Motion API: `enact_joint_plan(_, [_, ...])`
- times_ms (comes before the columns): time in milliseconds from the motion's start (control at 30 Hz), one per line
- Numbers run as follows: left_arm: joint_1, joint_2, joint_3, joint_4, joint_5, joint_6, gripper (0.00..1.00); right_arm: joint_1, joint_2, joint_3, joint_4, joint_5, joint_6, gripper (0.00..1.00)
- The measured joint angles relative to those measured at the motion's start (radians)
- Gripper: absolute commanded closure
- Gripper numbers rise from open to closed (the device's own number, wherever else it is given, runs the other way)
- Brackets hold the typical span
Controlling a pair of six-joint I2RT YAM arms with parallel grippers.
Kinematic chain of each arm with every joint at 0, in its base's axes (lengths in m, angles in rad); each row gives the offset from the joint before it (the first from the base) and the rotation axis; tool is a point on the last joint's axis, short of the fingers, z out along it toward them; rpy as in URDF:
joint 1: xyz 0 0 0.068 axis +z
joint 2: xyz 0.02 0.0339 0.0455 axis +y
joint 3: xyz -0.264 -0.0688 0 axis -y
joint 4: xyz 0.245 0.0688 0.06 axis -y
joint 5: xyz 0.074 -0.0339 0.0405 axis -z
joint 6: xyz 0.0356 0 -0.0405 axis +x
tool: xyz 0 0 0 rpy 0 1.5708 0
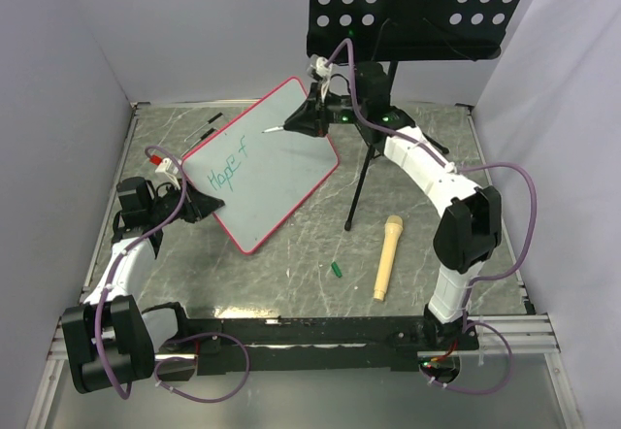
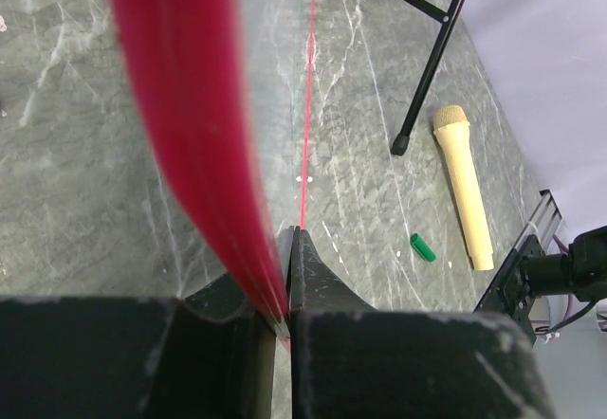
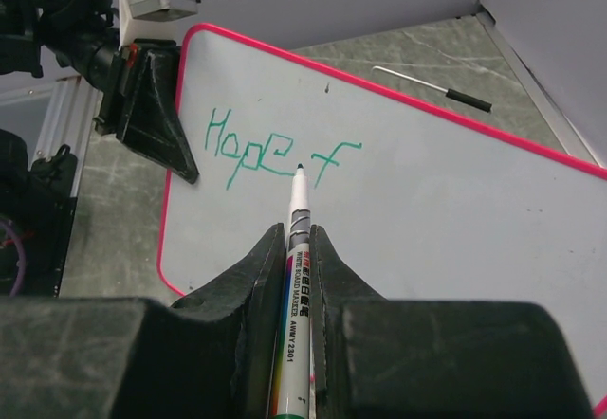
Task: Write a sentence on the whiteboard
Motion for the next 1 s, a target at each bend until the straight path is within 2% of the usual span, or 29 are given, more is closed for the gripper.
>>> enact_joint_plan(267, [0.000,0.001,0.001,0.000,0.002,0.002,0.99,0.101,-0.002,-0.109,0.022,0.064,-0.035,1.00])
enact_joint_plan(433, [0.000,0.010,0.007,0.000,0.005,0.004,0.99,0.151,0.000,-0.111,0.030,0.119,-0.057,1.00])
enact_joint_plan(1000, [0.000,0.023,0.011,-0.001,0.007,0.010,0.99,0.155,0.102,-0.062,0.061,0.282,-0.076,1.00])
